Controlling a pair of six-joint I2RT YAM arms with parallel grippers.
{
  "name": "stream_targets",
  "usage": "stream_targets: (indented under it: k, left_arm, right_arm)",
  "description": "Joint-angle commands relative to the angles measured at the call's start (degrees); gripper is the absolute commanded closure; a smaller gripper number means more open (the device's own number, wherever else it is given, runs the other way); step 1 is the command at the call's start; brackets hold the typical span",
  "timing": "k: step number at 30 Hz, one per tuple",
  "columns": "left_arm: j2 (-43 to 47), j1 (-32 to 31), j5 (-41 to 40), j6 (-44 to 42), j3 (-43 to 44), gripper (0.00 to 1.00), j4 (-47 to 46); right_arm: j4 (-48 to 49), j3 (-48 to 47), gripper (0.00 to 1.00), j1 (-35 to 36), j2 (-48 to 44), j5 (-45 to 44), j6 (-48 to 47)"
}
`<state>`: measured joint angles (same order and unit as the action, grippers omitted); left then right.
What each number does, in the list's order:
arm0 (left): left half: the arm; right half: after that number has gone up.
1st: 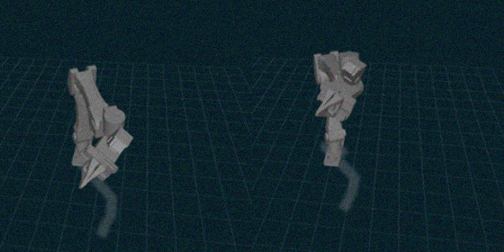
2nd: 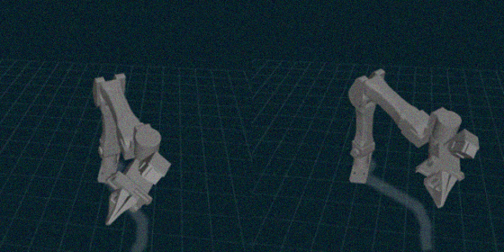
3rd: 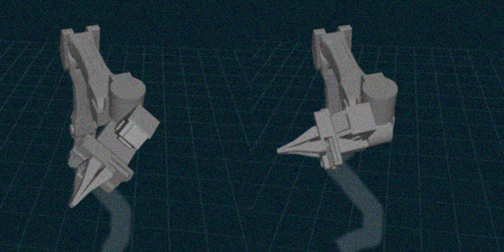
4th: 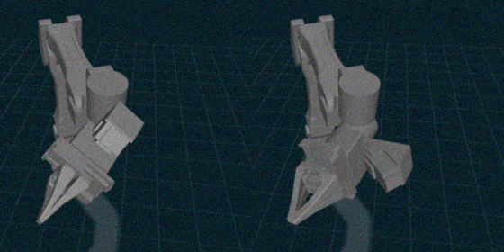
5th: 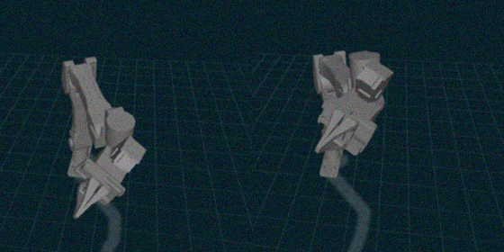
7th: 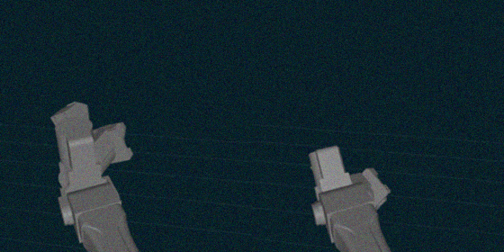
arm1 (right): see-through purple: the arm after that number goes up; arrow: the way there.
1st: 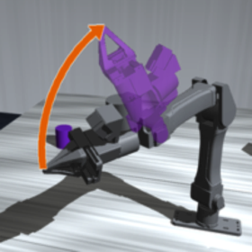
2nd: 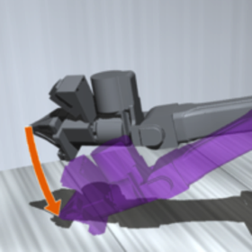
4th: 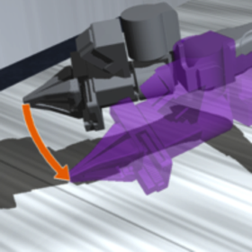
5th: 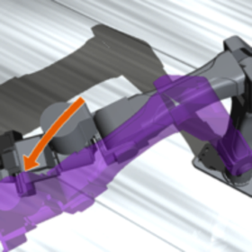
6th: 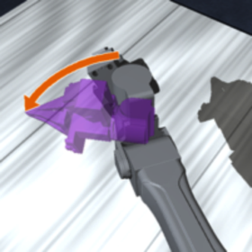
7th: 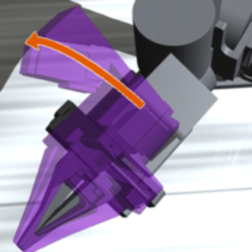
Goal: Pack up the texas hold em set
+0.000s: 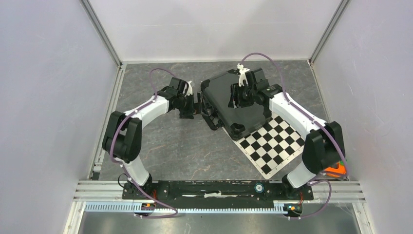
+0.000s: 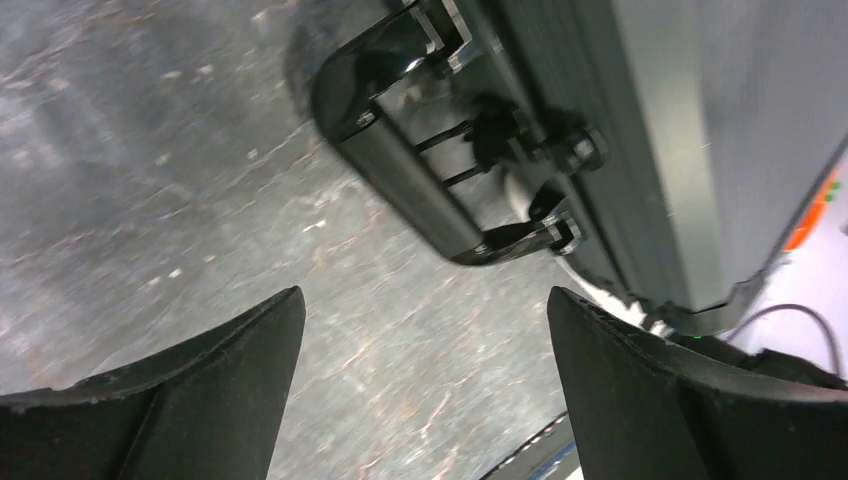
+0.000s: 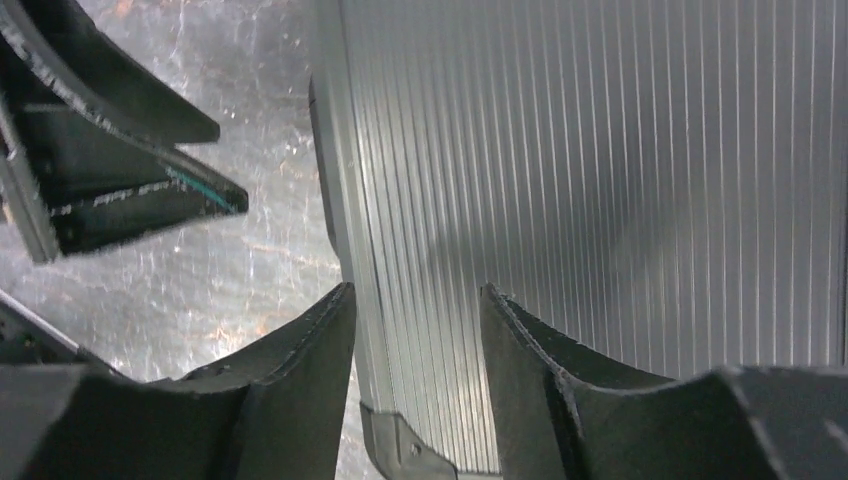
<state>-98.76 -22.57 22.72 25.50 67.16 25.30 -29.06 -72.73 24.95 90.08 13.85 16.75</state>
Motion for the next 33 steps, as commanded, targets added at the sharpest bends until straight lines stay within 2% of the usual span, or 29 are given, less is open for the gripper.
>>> stream_targets:
  k: [1,2,5,9,13,15,18,20,22,26,29,33]
  left_arm:
    - [-2.3,-0.1,7.0,9.3,2.9,0.05,-9.4]
    - [-3.1,-0.1,7.4,10.2,3.1,0.05,-10.4]
    - [-4.6,-0.2,8.4,12.9,3.0,0.09,-13.6]
    - [-7.1,-0.1,9.5,12.9,4.5,0.19,-14.9]
    - [-9.0,-0.2,12.0,13.1,4.3,0.30,-18.4]
    - [-9.7,-0.1,13.5,13.1,4.2,0.33,-20.2]
    - [-9.0,-0.1,12.8,12.2,3.8,0.31,-20.5]
    - [-7.2,0.5,10.6,12.6,2.3,0.23,-19.7]
    - [-5.1,1.5,9.8,13.9,-0.4,0.19,-20.2]
    - [-1.6,4.2,9.6,13.4,-4.7,0.18,-19.1]
    - [1.7,7.0,9.6,13.0,-8.2,0.18,-18.4]
    - [6.9,11.7,9.6,13.2,-13.2,0.16,-18.2]
  right_arm:
    - [2.0,-4.8,0.51,0.6,4.8,-5.2,2.7]
    - [1.4,-4.8,0.53,1.0,6.1,-5.3,2.6]
    - [-1.0,-1.4,0.66,1.5,9.2,-7.0,1.7]
    - [-0.7,4.3,0.71,1.5,8.9,-10.2,2.1]
    - [-0.3,4.1,0.77,1.5,8.7,-9.2,2.1]
    - [-0.4,3.3,0.81,1.4,9.2,-8.7,1.8]
    - [-0.4,2.4,0.82,1.4,9.7,-7.1,1.8]
    - [0.1,2.6,0.80,1.5,9.1,-5.5,1.7]
    - [0.7,3.2,0.77,1.7,7.8,-4.7,1.8]
    - [1.8,2.3,0.66,3.2,5.8,-1.0,-0.2]
    - [-3.0,-4.2,0.55,7.6,7.1,-4.4,-4.2]
    - [-6.1,-10.8,0.50,11.8,11.7,-4.5,-2.9]
